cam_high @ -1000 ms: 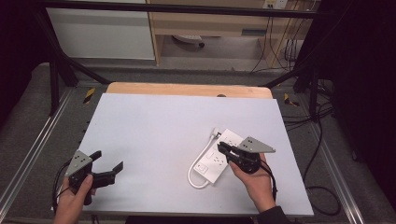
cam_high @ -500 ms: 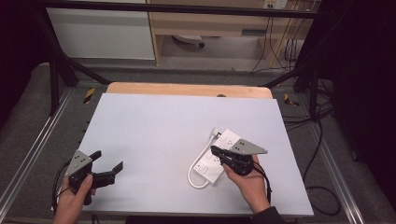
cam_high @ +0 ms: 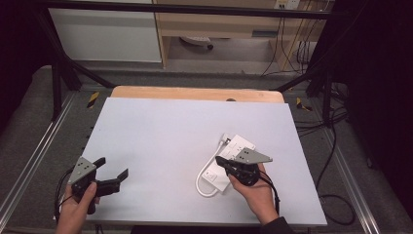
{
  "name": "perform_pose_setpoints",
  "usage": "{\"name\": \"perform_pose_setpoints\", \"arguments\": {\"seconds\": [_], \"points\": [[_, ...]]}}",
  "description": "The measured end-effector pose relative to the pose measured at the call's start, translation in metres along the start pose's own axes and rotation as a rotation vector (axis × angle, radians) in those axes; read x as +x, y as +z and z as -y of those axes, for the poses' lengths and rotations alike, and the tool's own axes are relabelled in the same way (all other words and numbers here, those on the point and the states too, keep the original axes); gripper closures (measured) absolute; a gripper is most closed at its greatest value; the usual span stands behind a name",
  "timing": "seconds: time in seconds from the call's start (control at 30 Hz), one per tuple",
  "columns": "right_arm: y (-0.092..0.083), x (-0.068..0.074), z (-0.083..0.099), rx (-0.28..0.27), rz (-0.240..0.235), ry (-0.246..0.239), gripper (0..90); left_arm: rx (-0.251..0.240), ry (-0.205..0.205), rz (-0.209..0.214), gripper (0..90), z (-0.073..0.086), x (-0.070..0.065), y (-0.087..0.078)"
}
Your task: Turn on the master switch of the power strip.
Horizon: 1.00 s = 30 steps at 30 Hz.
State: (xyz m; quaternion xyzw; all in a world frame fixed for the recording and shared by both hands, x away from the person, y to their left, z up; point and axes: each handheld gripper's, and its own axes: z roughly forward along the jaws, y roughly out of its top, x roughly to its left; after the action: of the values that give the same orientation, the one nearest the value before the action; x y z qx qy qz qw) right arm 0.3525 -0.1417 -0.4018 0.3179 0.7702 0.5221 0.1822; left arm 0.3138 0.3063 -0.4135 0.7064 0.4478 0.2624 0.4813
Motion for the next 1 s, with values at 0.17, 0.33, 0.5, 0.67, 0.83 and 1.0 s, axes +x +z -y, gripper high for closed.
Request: {"name": "perform_pose_setpoints", "arguments": {"seconds": [0.17,0.33,0.5,0.67,0.83,1.0], "points": [[0.003,0.002,0.002,0.016,-0.009,-0.003,90.0,0.000,-0.001,-0.002,5.5,0.000,0.000,0.000],[0.009,0.007,0.005,0.037,-0.021,-0.013,90.0,0.000,0.001,0.004,5.5,0.000,0.000,0.000],[0.012,0.010,0.006,0.051,-0.028,-0.015,90.0,-0.005,-0.005,-0.002,5.5,0.000,0.001,-0.001],[0.014,0.012,0.008,0.062,-0.035,-0.015,90.0,-0.003,-0.008,-0.007,5.5,0.000,0.001,-0.001],[0.016,0.011,0.010,0.072,-0.037,-0.013,90.0,0.004,-0.004,-0.006,5.5,0.000,0.001,0.000],[0.018,0.011,0.012,0.086,-0.035,-0.008,90.0,0.007,-0.003,-0.006,5.5,0.000,0.001,0.000]]}}
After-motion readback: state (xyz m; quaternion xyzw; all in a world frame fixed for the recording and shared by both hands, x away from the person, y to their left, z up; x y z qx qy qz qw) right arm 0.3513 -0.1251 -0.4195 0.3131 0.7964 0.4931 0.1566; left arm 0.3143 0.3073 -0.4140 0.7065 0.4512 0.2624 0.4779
